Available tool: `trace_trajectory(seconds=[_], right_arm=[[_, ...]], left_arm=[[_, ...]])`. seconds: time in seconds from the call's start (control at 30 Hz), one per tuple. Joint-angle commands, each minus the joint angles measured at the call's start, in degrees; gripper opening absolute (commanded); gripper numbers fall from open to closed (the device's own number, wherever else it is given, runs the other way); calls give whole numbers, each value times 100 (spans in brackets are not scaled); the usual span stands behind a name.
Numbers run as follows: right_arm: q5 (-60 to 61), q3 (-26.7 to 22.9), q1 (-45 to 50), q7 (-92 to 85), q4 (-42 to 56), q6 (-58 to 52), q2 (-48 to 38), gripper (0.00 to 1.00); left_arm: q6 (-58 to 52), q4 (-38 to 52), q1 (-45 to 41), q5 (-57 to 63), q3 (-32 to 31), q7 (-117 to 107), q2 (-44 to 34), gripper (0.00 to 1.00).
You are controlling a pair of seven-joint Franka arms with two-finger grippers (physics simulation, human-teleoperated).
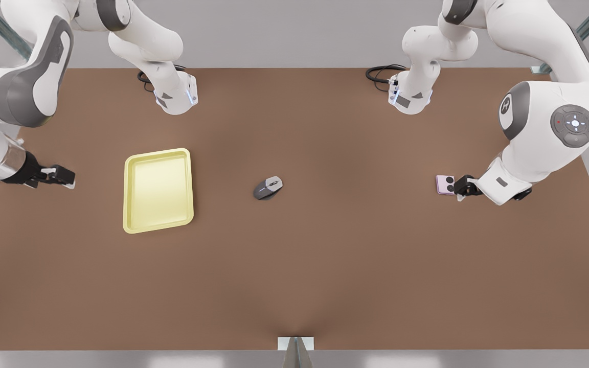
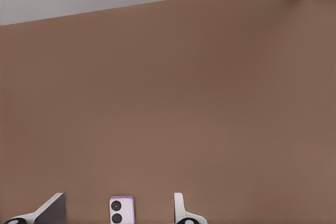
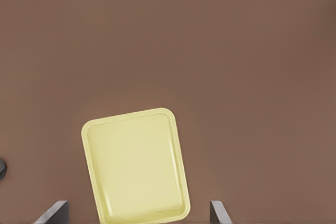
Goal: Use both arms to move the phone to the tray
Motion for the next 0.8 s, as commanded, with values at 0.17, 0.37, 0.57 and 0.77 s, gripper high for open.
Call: trace_trajectory(seconds=[0.17, 0.37, 0.57, 0.77], right_arm=[[306, -37, -72, 168, -54, 333, 227, 100], [244, -98, -134, 160, -45, 412, 209, 100], [306, -98, -178, 168, -45, 649, 218, 100], [271, -98, -178, 168, -19, 596, 200, 100]], left_arm=[[801, -1147, -8, -254, 421, 211, 55, 100], [3737, -4496, -17, -245, 904, 703, -604, 100], [5653, -5858, -8, -245, 1274, 1328, -349, 100], [5970, -6157, -8, -236, 1405, 1785, -94, 100]])
